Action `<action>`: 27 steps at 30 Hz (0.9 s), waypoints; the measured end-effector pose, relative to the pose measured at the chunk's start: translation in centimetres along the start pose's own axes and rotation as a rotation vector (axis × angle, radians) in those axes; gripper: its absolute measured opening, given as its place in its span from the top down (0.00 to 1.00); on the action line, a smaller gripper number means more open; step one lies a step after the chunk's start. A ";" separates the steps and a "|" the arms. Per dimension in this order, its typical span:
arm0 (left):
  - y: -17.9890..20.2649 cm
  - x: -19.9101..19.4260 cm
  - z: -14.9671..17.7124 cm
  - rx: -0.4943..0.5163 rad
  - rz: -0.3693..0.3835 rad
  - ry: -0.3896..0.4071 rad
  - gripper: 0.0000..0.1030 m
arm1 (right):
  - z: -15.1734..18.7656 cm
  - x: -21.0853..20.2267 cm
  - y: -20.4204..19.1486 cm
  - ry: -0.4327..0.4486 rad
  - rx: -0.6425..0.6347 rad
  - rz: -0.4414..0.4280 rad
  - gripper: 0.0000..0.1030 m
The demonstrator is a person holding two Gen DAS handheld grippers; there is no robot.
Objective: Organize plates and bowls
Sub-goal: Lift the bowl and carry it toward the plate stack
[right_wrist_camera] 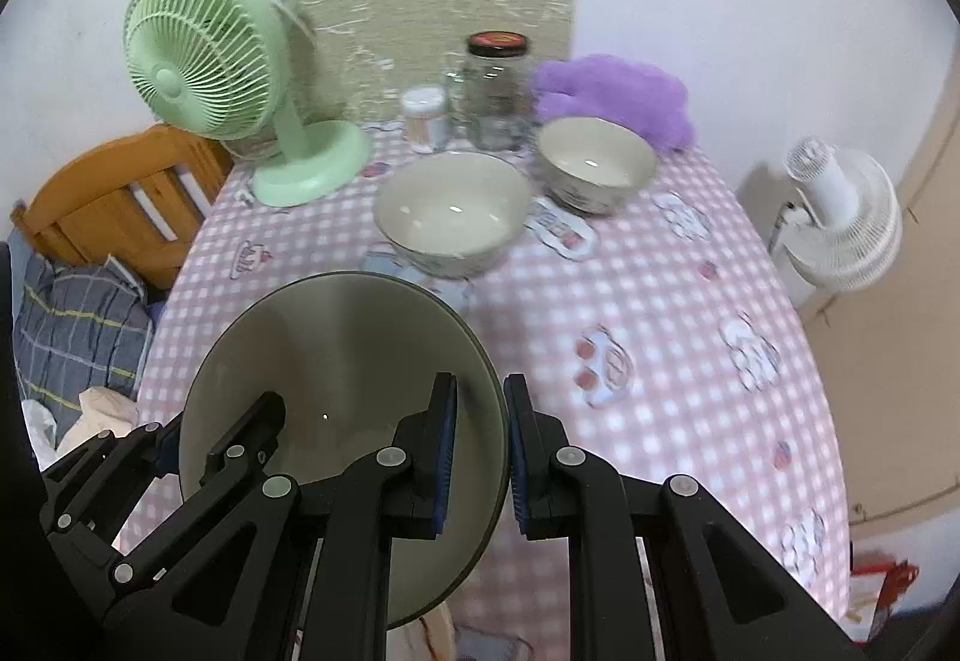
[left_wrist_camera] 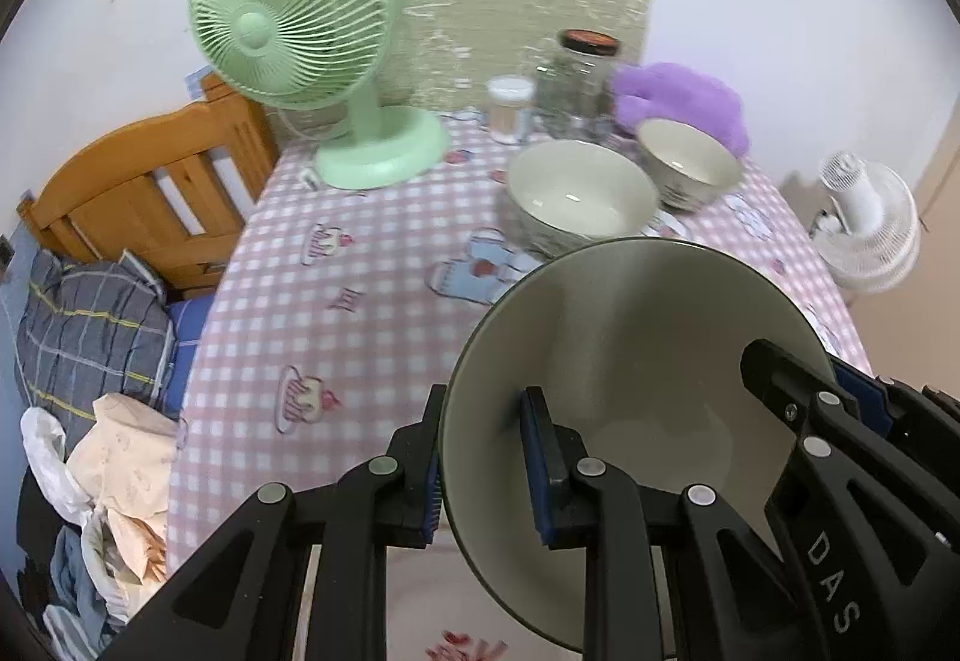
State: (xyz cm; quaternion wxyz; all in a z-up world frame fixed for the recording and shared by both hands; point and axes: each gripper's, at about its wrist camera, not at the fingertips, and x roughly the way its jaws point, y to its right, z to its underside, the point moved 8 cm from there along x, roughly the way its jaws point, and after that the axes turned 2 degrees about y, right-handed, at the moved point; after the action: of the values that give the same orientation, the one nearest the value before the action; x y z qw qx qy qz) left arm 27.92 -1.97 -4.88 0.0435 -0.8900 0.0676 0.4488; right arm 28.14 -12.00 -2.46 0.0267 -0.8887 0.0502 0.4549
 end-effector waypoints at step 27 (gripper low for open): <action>12.1 1.2 10.0 -0.018 -0.021 -0.144 0.79 | 10.4 0.2 12.2 -0.122 -0.017 -0.052 0.82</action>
State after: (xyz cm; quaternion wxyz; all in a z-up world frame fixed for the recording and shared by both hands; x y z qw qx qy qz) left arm 18.77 -12.64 -12.03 0.0448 -0.8565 0.0510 0.5116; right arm 18.48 -23.20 -8.78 0.0339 -0.8605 0.0215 0.5078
